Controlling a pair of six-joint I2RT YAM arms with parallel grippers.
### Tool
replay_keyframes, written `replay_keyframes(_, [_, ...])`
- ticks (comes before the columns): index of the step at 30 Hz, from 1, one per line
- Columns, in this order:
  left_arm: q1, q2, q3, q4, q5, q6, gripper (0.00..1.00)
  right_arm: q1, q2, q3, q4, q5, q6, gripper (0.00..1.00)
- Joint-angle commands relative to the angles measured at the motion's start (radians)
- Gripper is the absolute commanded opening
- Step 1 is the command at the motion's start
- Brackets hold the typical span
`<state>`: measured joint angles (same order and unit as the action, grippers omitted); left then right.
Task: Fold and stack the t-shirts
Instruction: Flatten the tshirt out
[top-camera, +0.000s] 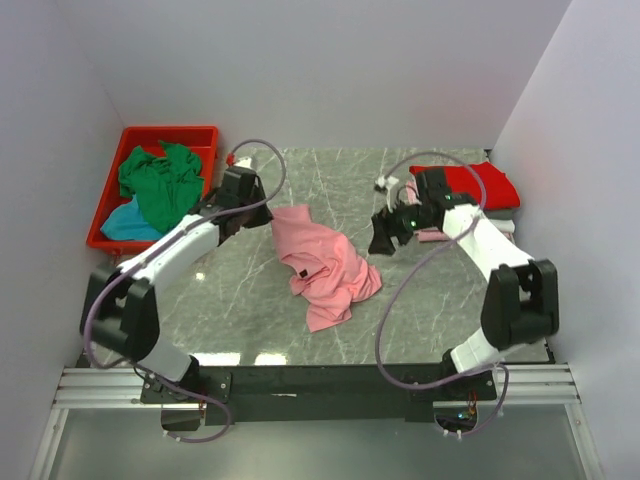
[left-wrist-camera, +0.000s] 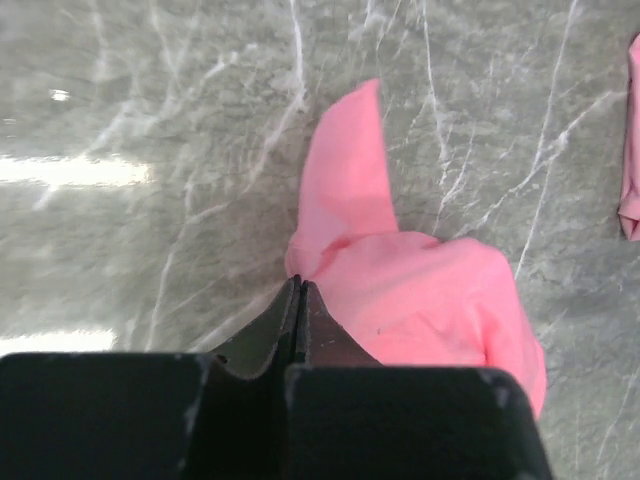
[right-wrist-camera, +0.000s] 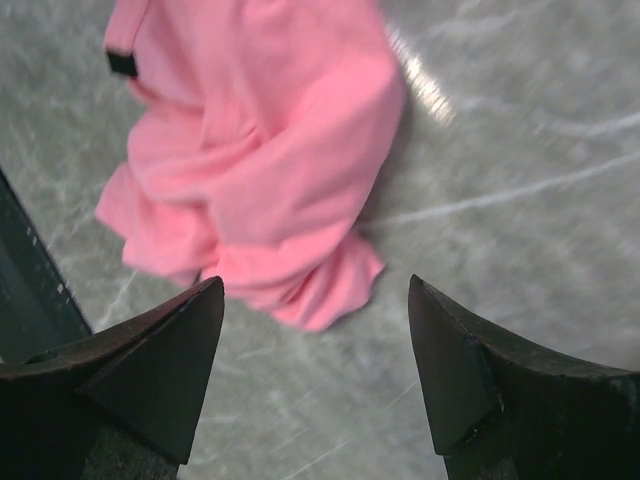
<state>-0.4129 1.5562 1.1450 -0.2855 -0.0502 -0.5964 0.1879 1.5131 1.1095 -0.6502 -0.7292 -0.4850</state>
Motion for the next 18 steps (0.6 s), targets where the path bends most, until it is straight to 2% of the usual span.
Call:
replay_keyframes(1, [0.022,-0.151,-0.002,-0.046,-0.085,0.055,0.0,0.01,0.087,0.139,-0.052,-0.016,0.014,0.8])
replay_keyframes(4, [0.095,-0.261,-0.019,-0.093,-0.079,0.072,0.0,0.016,0.133,0.197,-0.046,-0.029,0.028,0.8])
replay_keyframes(8, [0.189,-0.366,-0.059,-0.141,-0.004,0.134,0.0,0.042,0.191,0.246,-0.034,-0.009,0.033,0.8])
replay_keyframes(18, [0.214,-0.538,-0.159,-0.242,0.023,0.213,0.0,0.145,0.42,0.506,-0.051,-0.004,0.128,0.79])
